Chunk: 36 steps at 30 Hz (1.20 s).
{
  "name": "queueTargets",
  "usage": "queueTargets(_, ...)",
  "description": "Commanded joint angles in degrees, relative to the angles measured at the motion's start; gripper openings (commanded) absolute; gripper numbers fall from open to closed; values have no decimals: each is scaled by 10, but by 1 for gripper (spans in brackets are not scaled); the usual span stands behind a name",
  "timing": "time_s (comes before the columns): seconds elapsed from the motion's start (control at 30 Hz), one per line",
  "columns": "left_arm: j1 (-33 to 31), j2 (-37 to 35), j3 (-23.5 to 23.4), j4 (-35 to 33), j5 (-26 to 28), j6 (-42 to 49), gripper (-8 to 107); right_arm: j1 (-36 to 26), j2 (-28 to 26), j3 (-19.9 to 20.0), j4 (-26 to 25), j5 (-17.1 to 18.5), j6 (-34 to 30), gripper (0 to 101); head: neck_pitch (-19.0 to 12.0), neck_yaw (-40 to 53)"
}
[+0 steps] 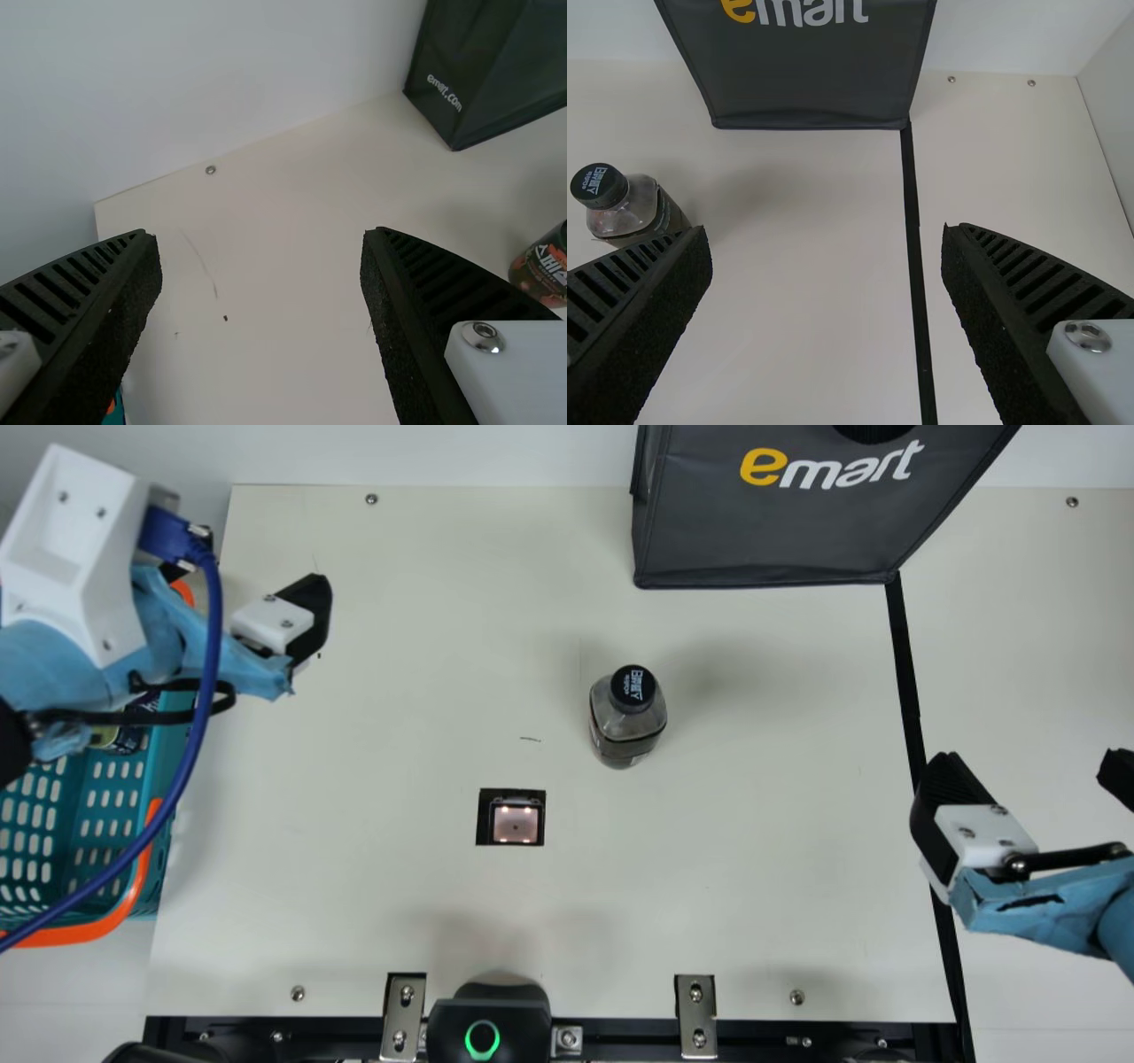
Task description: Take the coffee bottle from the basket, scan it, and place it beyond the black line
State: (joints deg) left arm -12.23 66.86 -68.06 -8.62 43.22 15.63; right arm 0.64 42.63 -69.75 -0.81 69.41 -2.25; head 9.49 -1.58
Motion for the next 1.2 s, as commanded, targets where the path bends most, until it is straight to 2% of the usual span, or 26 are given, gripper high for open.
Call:
queueTargets(0.0, 10, -8, 9, 0, -2, 2, 90, 0, 0, 0, 0, 0, 0, 91, -16, 0)
queueTargets(0.5, 69, -76, 86, -1, -27, 16, 90, 0, 0, 0, 0, 0, 0, 91, -16, 0)
queueTargets(1.17, 119, -155, 164, -32, -31, 35, 90, 0, 0, 0, 0, 0, 0, 91, -16, 0)
